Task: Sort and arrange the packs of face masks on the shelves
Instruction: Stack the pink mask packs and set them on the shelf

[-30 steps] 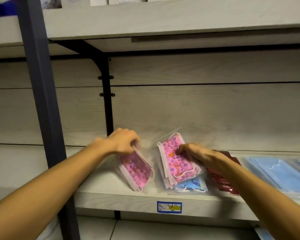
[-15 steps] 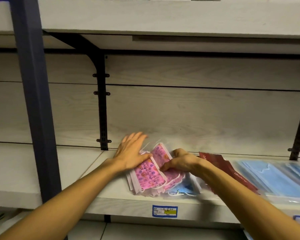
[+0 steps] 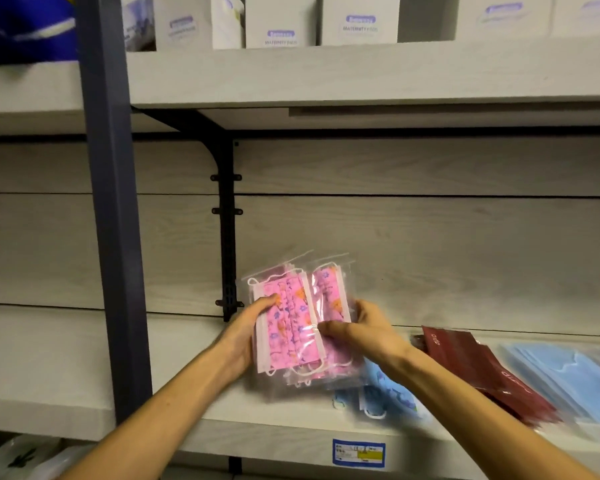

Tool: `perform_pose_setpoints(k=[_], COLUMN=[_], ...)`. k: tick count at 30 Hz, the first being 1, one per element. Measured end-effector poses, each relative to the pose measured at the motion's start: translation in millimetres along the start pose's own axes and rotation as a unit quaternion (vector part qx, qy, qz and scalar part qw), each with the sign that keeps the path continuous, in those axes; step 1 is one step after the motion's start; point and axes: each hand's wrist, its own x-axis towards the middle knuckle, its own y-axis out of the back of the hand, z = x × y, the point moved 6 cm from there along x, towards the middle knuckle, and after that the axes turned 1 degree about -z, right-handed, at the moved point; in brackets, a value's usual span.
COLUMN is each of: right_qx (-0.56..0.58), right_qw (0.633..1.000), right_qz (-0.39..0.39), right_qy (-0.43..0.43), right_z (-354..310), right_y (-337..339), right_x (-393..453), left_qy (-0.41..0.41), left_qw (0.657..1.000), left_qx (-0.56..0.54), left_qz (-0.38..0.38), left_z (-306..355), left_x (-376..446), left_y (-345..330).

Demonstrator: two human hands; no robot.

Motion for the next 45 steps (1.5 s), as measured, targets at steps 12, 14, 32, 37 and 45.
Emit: perform_pose_setpoints(k=[12,14,32,37,45], right_qx=[0.052,0.059,0.091,0.044,0.023], right_qw=[0.992,0.991,0.965,0.970,0.976], right_qz=[0.112,0.115,0.145,0.146,0.137], right_qy=[0.041,0.046,0.198,0.191,0.165], right_z=[20.7,17.4,-6.8,-1.8,4.9], right_y=[-53.5,-58.4,-62.6,-64.2,-63.2], right_x=[19.1,18.1,-6.8,-2.3,-0.1], left_qy=[-0.197,-0.207,-0.276,-0.263,-0.269], left_qw=[0.974,0.971,0.958,0.961,0.959], left_qx=[0.096,0.088,0.053,0.050,0.070], left_qz=[0.058,0.077,0.057,0.073,0.050], left_z=[22.1,25.1,37.2,28.1,26.8], left_x=[-23.1,-24.5,-36.0,-34.0,-41.7], left_y=[29.9,32.8,17.4,16.0,19.1])
